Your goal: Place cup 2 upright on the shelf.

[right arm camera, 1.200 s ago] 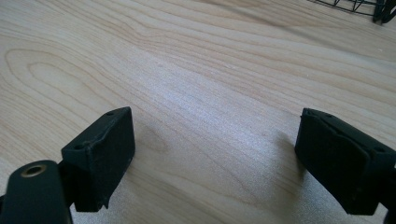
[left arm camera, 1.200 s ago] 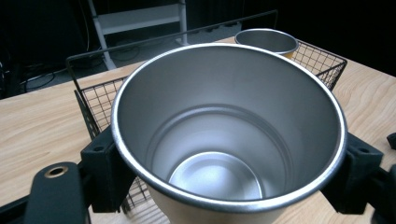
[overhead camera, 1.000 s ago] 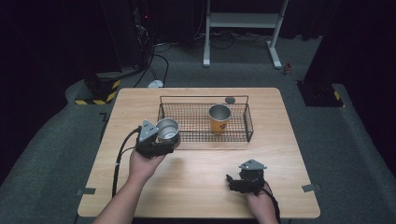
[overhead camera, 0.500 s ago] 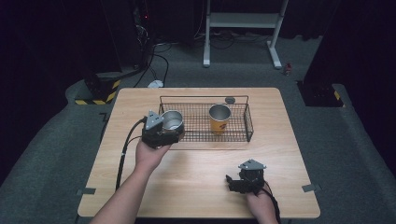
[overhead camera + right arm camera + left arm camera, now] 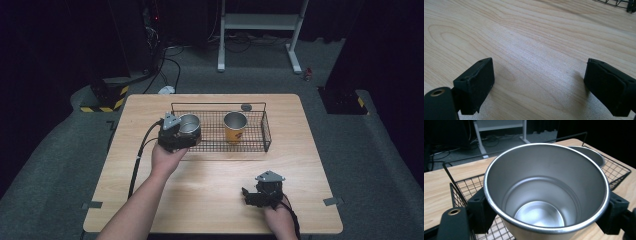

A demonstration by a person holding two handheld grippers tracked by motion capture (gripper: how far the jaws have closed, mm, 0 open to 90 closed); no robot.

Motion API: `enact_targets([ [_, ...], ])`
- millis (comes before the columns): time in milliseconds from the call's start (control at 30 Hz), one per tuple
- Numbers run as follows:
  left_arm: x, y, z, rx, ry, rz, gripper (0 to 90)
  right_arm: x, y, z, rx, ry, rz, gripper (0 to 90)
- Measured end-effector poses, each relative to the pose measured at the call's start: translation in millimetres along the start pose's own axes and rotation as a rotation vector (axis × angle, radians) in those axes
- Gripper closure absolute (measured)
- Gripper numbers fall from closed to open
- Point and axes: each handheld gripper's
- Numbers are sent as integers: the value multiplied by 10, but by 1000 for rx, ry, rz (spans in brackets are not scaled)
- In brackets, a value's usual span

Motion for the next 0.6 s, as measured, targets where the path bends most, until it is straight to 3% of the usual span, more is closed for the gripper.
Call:
enact_targets([
  [233,58,-65,-75,-8,-6,32,187,0,0,0,0,0,0,95],
  [600,99,-96,-256,38,-32,7,187,0,0,0,0,0,0,95],
])
Point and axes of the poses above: each handheld gripper's, and its own axes: z roughly backward along the jaws, y roughly out of its underside, x roughly to its left
